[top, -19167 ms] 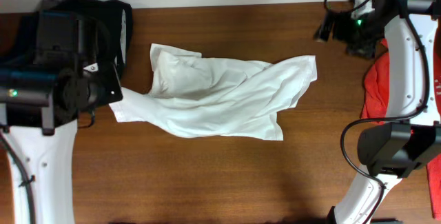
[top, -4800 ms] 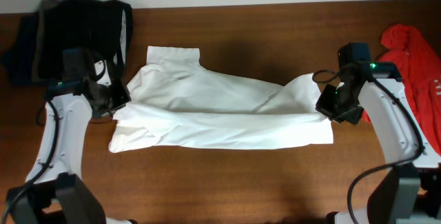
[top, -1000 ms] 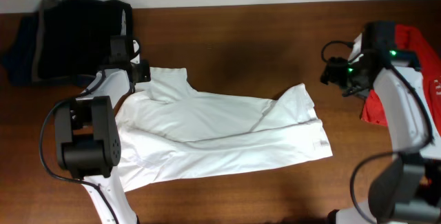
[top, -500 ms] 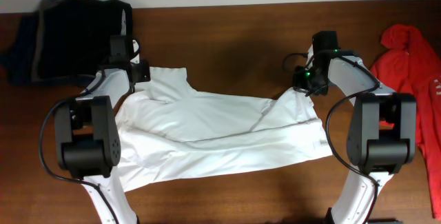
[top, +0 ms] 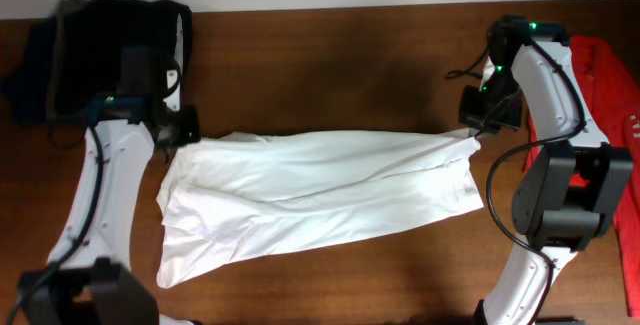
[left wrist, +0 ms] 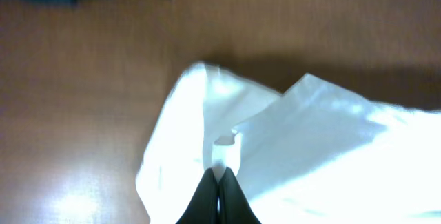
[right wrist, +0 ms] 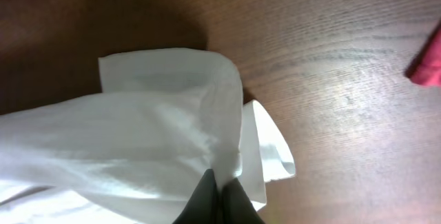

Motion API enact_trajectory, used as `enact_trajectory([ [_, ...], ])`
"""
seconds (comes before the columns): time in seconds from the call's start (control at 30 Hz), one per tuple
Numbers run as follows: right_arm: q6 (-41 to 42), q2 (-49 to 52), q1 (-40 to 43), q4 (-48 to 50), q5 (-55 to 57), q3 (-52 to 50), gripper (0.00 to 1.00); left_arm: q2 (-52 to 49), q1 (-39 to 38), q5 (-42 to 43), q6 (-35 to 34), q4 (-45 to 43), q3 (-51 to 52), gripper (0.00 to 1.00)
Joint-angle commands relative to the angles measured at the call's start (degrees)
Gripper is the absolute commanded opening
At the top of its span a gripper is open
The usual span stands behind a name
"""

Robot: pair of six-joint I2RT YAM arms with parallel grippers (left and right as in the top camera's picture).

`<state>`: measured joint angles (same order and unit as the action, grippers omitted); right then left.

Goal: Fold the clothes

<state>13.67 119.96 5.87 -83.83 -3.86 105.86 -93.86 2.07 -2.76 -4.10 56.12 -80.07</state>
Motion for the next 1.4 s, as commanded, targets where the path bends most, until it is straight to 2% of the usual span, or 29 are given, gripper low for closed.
enact_trajectory([
  [0.0,0.0,-1.1,1.9,-3.4,3.6,1.1,0.04,7.7,0.5,0.0,-2.2,10.5,0.0,0.0],
  [0.03,0.1,-1.1,3.3,-5.0,4.3,1.1,0.04,8.8,0.5,0.0,-2.8,15.3,0.0,0.0],
  [0.17,0.0,-1.1,6.7,-5.7,4.6,1.1,0.04,8.8,0.4,0.3,-5.7,25.0,0.5,0.0],
  [0.27,0.1,-1.1,7.0,-4.2,4.6,0.8,0.04,8.8,0.2,7.9,-5.7,31.3,0.5,0.0],
  [0.3,0.1,-1.1,7.0,-4.0,4.6,0.7,0.04,8.8,-0.5,8.1,-5.7,33.2,0.5,0.0],
  [0.37,0.1,-1.1,7.0,-3.9,4.6,0.4,0.04,8.8,-2.3,8.0,-5.7,35.3,0.6,0.0],
  [0.47,0.1,-1.1,7.0,-4.2,4.6,0.3,0.04,8.8,-3.8,7.9,-5.7,33.4,4.0,0.0],
  [0.53,0.1,-1.1,7.0,-5.3,4.6,0.3,0.11,8.8,-3.8,7.6,-5.7,31.1,8.9,0.0],
  [0.57,0.0,-1.1,7.0,-5.8,4.6,0.3,0.21,8.8,-3.8,7.6,-5.7,30.3,10.2,0.01],
  [0.6,0.0,-1.1,7.0,-6.4,4.7,0.3,0.6,8.8,-3.8,7.5,-5.7,29.7,11.6,0.12],
  [0.63,0.0,-1.1,7.0,-7.0,4.9,0.3,0.77,8.8,-3.8,7.5,-5.7,29.6,12.7,0.15],
  [0.67,0.0,-1.1,7.0,-7.5,4.8,0.3,0.89,8.8,-3.8,7.5,-5.7,29.6,13.4,0.24],
  [0.73,0.0,-1.1,7.0,-8.0,4.8,0.3,0.97,8.8,-3.8,7.5,-5.7,29.4,13.5,0.63],
  [0.77,0.1,-1.1,6.9,-7.9,4.5,0.3,0.98,8.8,-3.8,7.5,-5.7,28.3,13.5,0.78],
  [0.8,0.1,-1.1,6.8,-7.8,3.7,0.3,0.98,8.8,-3.8,7.6,-5.7,24.6,13.5,0.8],
  [0.83,0.0,-1.1,6.8,-7.6,2.2,0.3,0.91,8.8,-3.8,8.9,-5.7,20.7,13.5,0.76],
  [0.87,0.0,-1.1,6.5,-7.5,0.0,0.3,0.69,8.8,-3.8,11.9,-5.7,17.2,13.5,0.64],
  [0.9,-0.2,-1.1,5.2,-7.2,-0.2,0.1,0.35,8.4,-4.1,14.6,-5.7,13.8,13.5,0.33],
  [0.93,-0.4,-1.1,4.0,-7.0,-0.2,-0.2,0.15,7.8,-4.6,14.6,-5.7,13.0,13.6,0.11],
  [0.97,-0.4,-1.1,1.7,-6.5,-0.2,-1.0,0.04,6.3,-5.9,14.6,-5.7,12.9,13.7,0.01],
  [1.1,-0.4,-1.0,-4.1,1.4,-0.9,-8.5,0.04,1.3,-8.5,14.6,-5.7,8.5,16.8,0.01],
  [1.2,-0.9,-1.0,-7.0,11.3,-0.9,-17.7,0.08,-5.3,-8.5,14.6,-5.7,3.5,19.3,0.01],
  [1.27,-0.8,-1.0,-6.3,18.1,-0.9,-24.9,0.08,-11.1,-8.4,15.7,-5.7,2.5,19.3,0.01],
  [1.37,-0.8,-1.0,-2.6,18.6,-0.8,-28.2,0.04,-17.6,-6.8,15.5,-5.7,1.0,19.3,0.01],
])
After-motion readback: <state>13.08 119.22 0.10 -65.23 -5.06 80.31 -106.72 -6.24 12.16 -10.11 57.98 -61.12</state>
